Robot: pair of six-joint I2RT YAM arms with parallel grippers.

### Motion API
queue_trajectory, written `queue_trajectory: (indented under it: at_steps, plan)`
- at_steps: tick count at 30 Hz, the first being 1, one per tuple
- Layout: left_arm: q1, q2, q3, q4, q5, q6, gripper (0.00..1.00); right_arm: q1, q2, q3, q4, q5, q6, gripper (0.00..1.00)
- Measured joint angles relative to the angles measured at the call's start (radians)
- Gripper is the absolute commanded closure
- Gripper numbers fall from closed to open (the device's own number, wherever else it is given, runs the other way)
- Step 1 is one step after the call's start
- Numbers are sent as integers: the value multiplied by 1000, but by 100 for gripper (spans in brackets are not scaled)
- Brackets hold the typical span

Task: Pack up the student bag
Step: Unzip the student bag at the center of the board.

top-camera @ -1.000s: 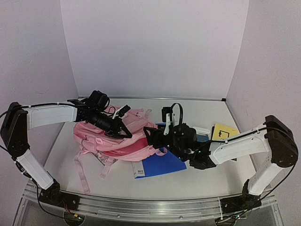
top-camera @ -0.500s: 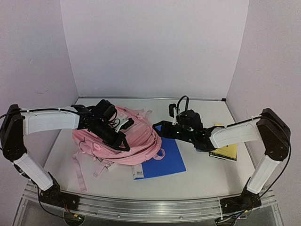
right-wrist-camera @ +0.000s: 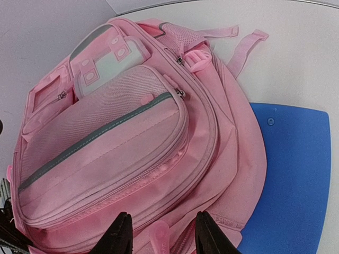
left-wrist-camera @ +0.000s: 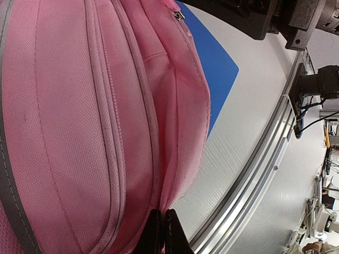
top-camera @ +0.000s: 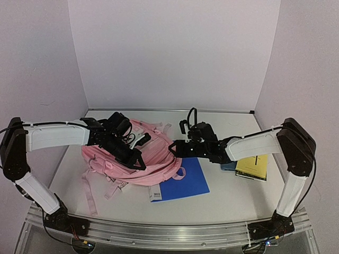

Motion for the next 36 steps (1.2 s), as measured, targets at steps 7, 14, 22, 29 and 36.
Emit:
queue_trajectory:
  at_steps: [7, 14, 22, 29, 36]
  plan:
    - [-1, 0, 0, 0, 0, 3, 100, 5, 34, 40, -40, 17, -26, 75]
    - [-1, 0, 0, 0, -15, 3, 100, 14, 42, 47, -49, 25, -29, 100]
    - [-9, -14, -7, 9, -73, -17, 100, 18, 35, 41, -50, 120, 23, 100]
    - [-14, -77, -31, 29, -156, -42, 100, 41, 15, 29, -49, 244, 136, 100]
    - [-14, -125, -71, 55, -171, -53, 100, 49, 22, 48, -39, 297, 187, 100]
